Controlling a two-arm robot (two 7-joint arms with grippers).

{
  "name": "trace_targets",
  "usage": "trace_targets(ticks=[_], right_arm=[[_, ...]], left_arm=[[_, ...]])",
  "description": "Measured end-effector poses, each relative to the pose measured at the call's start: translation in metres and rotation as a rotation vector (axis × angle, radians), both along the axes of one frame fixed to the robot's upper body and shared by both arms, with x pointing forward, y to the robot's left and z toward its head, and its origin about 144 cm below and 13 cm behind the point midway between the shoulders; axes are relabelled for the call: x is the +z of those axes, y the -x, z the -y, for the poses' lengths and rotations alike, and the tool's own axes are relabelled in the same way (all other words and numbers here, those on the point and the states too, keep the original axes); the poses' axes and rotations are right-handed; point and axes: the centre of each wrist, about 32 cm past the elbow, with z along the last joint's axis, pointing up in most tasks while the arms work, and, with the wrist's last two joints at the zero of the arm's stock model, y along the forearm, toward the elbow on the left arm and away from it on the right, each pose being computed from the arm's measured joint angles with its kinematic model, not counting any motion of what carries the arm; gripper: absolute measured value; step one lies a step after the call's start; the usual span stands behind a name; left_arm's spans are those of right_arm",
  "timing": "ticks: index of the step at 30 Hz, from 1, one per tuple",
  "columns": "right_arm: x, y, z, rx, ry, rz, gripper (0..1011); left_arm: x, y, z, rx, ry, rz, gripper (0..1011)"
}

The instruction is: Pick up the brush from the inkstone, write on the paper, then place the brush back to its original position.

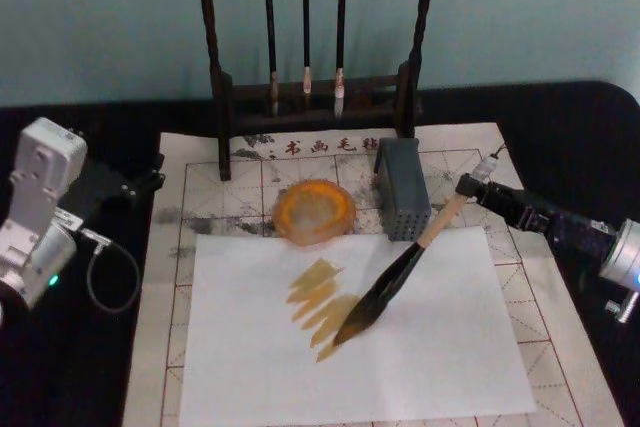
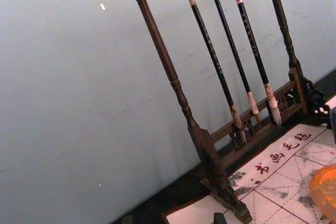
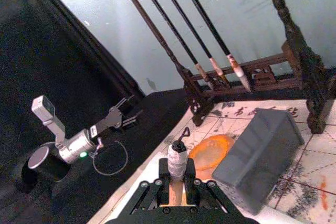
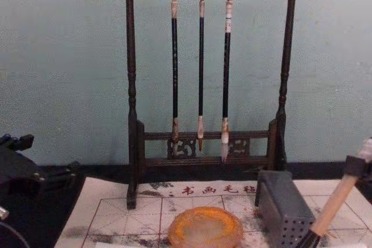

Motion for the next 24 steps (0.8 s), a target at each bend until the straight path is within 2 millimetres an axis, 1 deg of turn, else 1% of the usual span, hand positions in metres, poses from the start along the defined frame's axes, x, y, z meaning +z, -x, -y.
trace_targets(ticks=[19,24], right_arm=[[0.0019,0.0028,0.0075,-0.039,0.000,0.004,182],[0.0031,0.0038,0.0092,-0.046,-0.041,0.009,182]], left_arm=[[0.0000,0.0000,0.0000,0.000,0.000,0.000,1001],[0.0000,0.0000,0.0000,0.000,0.000,0.000,1001]])
